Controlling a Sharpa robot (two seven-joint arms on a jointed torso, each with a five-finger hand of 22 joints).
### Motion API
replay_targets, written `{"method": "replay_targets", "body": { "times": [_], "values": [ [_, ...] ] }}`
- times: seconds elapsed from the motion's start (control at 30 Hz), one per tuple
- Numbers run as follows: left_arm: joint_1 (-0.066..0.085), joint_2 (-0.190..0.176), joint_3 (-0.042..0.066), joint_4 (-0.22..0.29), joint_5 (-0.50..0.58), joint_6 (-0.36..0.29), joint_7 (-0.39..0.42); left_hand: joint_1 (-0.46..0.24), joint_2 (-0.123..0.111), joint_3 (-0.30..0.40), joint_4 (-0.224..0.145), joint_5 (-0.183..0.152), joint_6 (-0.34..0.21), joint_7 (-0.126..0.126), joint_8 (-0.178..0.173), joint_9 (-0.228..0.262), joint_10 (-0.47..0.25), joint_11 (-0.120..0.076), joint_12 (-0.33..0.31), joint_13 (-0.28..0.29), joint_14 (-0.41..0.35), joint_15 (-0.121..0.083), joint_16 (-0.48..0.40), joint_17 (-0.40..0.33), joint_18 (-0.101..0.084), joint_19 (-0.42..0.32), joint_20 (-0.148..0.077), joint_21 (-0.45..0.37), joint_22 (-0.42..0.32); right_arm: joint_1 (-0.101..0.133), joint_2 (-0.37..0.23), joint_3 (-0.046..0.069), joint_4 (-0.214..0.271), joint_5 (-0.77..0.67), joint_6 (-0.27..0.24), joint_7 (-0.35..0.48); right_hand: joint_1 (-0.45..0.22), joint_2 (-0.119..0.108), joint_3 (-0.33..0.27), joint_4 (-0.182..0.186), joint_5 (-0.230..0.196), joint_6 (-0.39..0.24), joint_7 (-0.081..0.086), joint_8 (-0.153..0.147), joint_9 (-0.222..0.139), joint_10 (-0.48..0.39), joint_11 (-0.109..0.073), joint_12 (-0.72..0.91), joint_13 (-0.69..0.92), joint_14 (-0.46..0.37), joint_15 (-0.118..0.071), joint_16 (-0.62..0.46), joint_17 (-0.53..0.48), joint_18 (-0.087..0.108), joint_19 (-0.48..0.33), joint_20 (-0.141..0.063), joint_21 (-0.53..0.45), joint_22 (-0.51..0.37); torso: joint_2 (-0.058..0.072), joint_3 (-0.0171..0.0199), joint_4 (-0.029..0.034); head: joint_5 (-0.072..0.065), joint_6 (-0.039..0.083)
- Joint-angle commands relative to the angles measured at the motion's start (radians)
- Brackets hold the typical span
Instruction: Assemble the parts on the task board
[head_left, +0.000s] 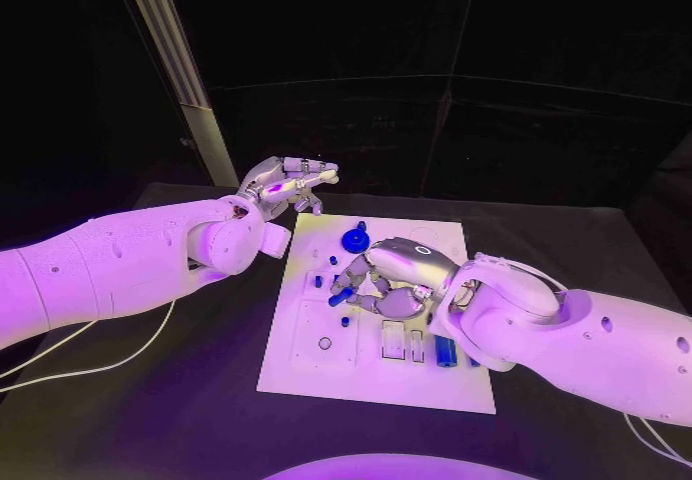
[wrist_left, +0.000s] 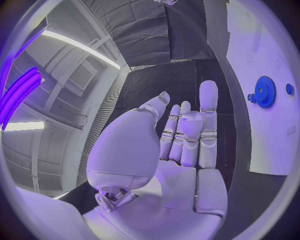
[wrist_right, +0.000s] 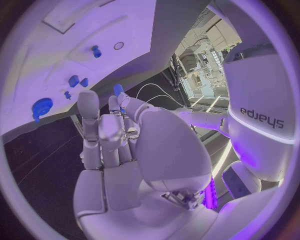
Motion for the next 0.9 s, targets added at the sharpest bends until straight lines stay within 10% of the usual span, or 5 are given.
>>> {"method": "replay_targets", "body": {
  "times": [0.03,0.9],
  "values": [
    [0.002,0.007,0.000,-0.003,0.001,0.015,0.003,0.002,0.010,-0.001,-0.006,-0.002,-0.002,0.004,0.003,-0.001,-0.009,0.000,0.005,-0.001,-0.006,0.002,0.003,-0.002,0.011,-0.001,-0.006,-0.006,-0.002,-0.008,0.025,-0.001,-0.020,-0.046,0.089,-0.003,-0.005,-0.010,0.007,-0.001,0.007,0.001,0.009,-0.008,0.000,-0.005,0.003,-0.009,0.000,0.008,0.006,0.007,0.003,-0.014,0.001,0.004,0.005,0.002,0.001,-0.0005,-0.0015,0.008,-0.007],
    [0.002,0.015,0.000,-0.002,0.001,0.018,-0.001,0.002,0.009,-0.001,-0.006,-0.002,-0.002,0.004,0.003,-0.001,-0.009,0.000,0.005,-0.001,-0.006,0.002,0.003,-0.004,0.011,-0.001,-0.006,-0.007,-0.003,-0.034,0.121,-0.005,-0.092,-0.164,0.233,-0.090,-0.014,-0.012,0.008,0.000,0.008,0.002,0.009,-0.008,0.000,-0.002,0.003,-0.012,0.001,0.010,0.007,0.015,0.013,-0.015,0.003,0.006,0.010,0.008,0.000,0.0010,-0.0042,0.023,-0.023]
  ]
}}
